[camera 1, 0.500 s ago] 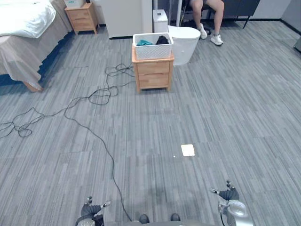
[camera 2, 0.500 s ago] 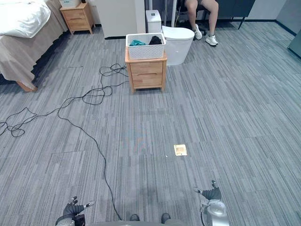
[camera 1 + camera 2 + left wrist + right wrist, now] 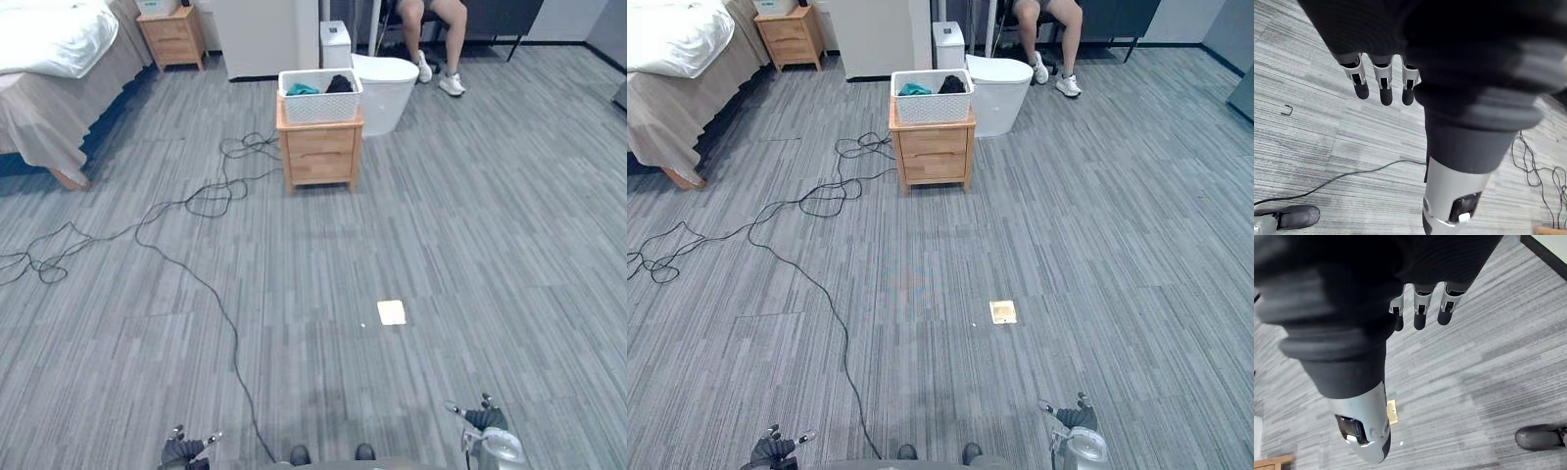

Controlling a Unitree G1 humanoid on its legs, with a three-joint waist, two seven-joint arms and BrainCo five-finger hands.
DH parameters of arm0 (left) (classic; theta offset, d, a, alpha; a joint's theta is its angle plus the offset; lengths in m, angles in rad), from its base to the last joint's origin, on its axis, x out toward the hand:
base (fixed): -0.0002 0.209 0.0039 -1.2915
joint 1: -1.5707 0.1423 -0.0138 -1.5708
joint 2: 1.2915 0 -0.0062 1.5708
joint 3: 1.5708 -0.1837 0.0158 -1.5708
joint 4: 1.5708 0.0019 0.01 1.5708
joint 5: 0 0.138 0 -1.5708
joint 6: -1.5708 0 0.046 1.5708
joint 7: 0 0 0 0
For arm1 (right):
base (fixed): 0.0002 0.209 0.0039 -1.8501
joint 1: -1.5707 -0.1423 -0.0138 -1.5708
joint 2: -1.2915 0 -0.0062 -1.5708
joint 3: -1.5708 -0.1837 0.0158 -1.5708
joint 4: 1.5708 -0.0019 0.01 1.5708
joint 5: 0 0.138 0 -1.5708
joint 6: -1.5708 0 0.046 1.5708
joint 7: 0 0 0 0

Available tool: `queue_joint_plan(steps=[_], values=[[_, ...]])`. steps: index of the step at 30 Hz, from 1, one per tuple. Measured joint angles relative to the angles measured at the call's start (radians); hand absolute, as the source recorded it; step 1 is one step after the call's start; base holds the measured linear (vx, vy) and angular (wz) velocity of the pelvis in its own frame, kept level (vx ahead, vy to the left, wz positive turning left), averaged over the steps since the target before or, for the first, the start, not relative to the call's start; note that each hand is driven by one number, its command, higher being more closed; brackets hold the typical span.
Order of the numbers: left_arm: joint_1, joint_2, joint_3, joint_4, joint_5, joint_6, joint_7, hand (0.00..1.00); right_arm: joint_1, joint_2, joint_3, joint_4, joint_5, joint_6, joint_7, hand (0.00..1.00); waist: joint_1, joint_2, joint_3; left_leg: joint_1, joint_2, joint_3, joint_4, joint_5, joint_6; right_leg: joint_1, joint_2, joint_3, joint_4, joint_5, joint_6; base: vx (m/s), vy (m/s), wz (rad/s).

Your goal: Pick up the laundry basket with both hands and put the clothes into the washing machine.

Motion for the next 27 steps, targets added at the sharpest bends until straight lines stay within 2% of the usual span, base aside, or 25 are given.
queue_joint_plan(steps=[4,6,9,10,11,12,13,15,16,18,20,21,22,23,24,25,26,27], values=[[-0.006,-0.005,-0.029,-0.076,0.000,-0.005,0.003,0.00,-0.015,0.003,0.001,-0.047,0.000,-0.001,-0.012,0.00,0.005,-0.004,0.021,-0.048,-0.001,-0.009,0.052,-0.016,0.014,-0.016,-0.006,-0.007,0.005,-0.003,0.004,0.09,-0.001,0.05],[-0.023,-0.015,-0.032,-0.108,-0.001,-0.007,0.005,0.00,-0.022,0.006,0.004,-0.077,0.001,-0.008,-0.031,0.00,0.020,-0.004,0.040,-0.082,0.003,-0.008,0.119,-0.056,0.016,-0.030,-0.010,-0.009,0.025,-0.014,0.020,0.05,0.021,0.00],[-0.029,-0.023,-0.040,-0.144,-0.013,-0.014,0.005,0.00,-0.046,0.008,0.007,-0.080,0.001,-0.010,-0.040,0.00,0.023,-0.003,0.050,-0.135,0.007,-0.006,0.193,-0.099,0.026,-0.059,-0.016,-0.011,0.048,-0.028,0.028,0.04,0.042,0.00],[-0.030,-0.025,-0.046,-0.162,-0.024,-0.016,0.005,0.00,-0.051,0.009,0.008,-0.085,0.001,-0.011,-0.040,0.00,0.025,0.000,0.059,-0.159,0.006,-0.004,0.233,-0.129,0.032,-0.085,-0.022,-0.010,0.094,-0.059,0.030,0.03,0.074,0.03],[-0.026,-0.024,-0.061,-0.184,-0.036,-0.016,0.008,0.00,-0.053,0.009,0.009,-0.085,0.001,-0.010,-0.042,0.00,0.028,0.002,0.065,-0.184,0.003,-0.005,0.279,-0.174,0.039,-0.129,-0.035,-0.010,0.187,-0.118,0.048,0.03,0.084,0.04],[-0.023,-0.024,-0.067,-0.193,-0.042,-0.017,0.009,0.00,-0.052,0.010,0.010,-0.085,0.001,-0.010,-0.042,0.00,0.029,0.000,0.066,-0.191,-0.001,-0.004,0.303,-0.196,0.041,-0.152,-0.045,-0.011,0.245,-0.152,0.060,0.05,0.104,0.06],[-0.022,-0.024,-0.081,-0.205,-0.049,-0.019,0.017,0.00,-0.032,0.009,0.025,-0.086,0.002,-0.010,-0.042,0.00,0.028,-0.007,0.075,-0.192,-0.014,-0.007,0.339,-0.236,0.060,-0.203,-0.070,-0.023,0.382,-0.200,0.070,0.08,0.122,0.01],[-0.034,-0.014,-0.113,-0.209,-0.069,-0.019,0.024,0.00,-0.031,0.013,0.070,-0.095,0.007,-0.005,-0.043,0.00,0.025,-0.007,0.114,-0.161,-0.023,-0.014,0.378,-0.281,0.093,-0.362,-0.111,-0.060,0.737,-0.219,0.077,0.16,0.136,-0.02],[-0.034,-0.008,-0.122,-0.209,-0.072,-0.019,0.026,0.00,-0.031,0.016,0.088,-0.095,0.008,0.000,-0.042,0.00,0.024,-0.009,0.127,-0.139,-0.023,-0.014,0.385,-0.301,0.096,-0.405,-0.114,-0.068,0.788,-0.238,0.067,0.26,0.120,-0.06],[-0.039,0.007,-0.145,-0.209,-0.080,-0.019,0.042,0.00,-0.032,0.021,0.106,-0.096,0.008,0.001,-0.043,0.00,0.020,-0.012,0.138,-0.095,-0.023,-0.016,0.376,-0.325,0.095,-0.470,-0.112,-0.111,0.745,-0.242,0.062,0.31,0.087,-0.01],[-0.063,0.016,-0.148,-0.209,-0.081,-0.019,0.043,0.00,-0.036,0.020,0.118,-0.104,0.008,0.001,-0.043,0.00,0.004,-0.016,0.161,-0.032,-0.020,-0.031,0.345,-0.333,0.090,-0.497,-0.091,-0.154,0.591,-0.211,0.059,0.40,0.036,0.34],[-0.099,0.019,-0.149,-0.209,-0.086,-0.020,0.043,0.00,-0.038,0.017,0.117,-0.110,0.008,0.001,-0.043,0.00,-0.014,-0.013,0.181,0.028,-0.016,-0.066,0.286,-0.327,0.080,-0.505,-0.069,-0.187,0.391,-0.115,0.049,0.55,-0.006,0.61],[-0.111,0.019,-0.150,-0.209,-0.086,-0.021,0.044,0.00,-0.037,0.015,0.117,-0.111,0.008,0.000,-0.043,0.00,-0.023,-0.014,0.186,0.054,-0.015,-0.078,0.258,-0.322,0.072,-0.506,-0.058,-0.194,0.315,-0.070,0.048,0.72,-0.036,0.85],[-0.132,0.019,-0.153,-0.210,-0.086,-0.024,0.043,0.00,-0.036,0.014,0.118,-0.113,0.008,0.000,-0.044,0.00,-0.040,-0.017,0.185,0.089,-0.015,-0.109,0.220,-0.323,0.043,-0.524,-0.038,-0.197,0.210,0.015,0.046,0.77,-0.076,0.80],[-0.144,0.017,-0.164,-0.209,-0.086,-0.025,0.041,0.00,-0.032,0.010,0.118,-0.115,0.008,0.000,-0.044,0.00,-0.049,-0.020,0.184,0.121,-0.010,-0.131,0.212,-0.339,0.014,-0.535,-0.035,-0.185,0.179,0.102,-0.006,0.81,-0.123,0.83],[-0.143,0.008,-0.168,-0.209,-0.086,-0.025,0.041,0.00,-0.024,0.008,0.118,-0.116,0.008,0.001,-0.044,0.00,-0.063,-0.008,0.180,0.139,0.008,-0.144,0.222,-0.352,-0.009,-0.536,-0.031,-0.181,0.216,0.200,-0.076,0.69,-0.127,0.46],[-0.146,-0.004,-0.170,-0.207,-0.086,-0.024,0.041,0.00,-0.034,0.008,0.119,-0.129,0.007,0.001,-0.043,0.00,-0.056,0.024,0.185,0.141,0.043,-0.139,0.251,-0.351,-0.056,-0.555,-0.011,-0.198,0.301,0.166,-0.110,0.70,-0.157,0.09],[-0.143,-0.009,-0.171,-0.207,-0.085,-0.024,0.040,0.00,-0.036,0.023,0.130,-0.159,0.005,0.001,-0.038,0.00,-0.051,0.030,0.185,0.124,0.060,-0.117,0.339,-0.305,-0.139,-0.560,-0.007,-0.200,0.388,0.085,-0.128,0.56,-0.138,-0.09]])
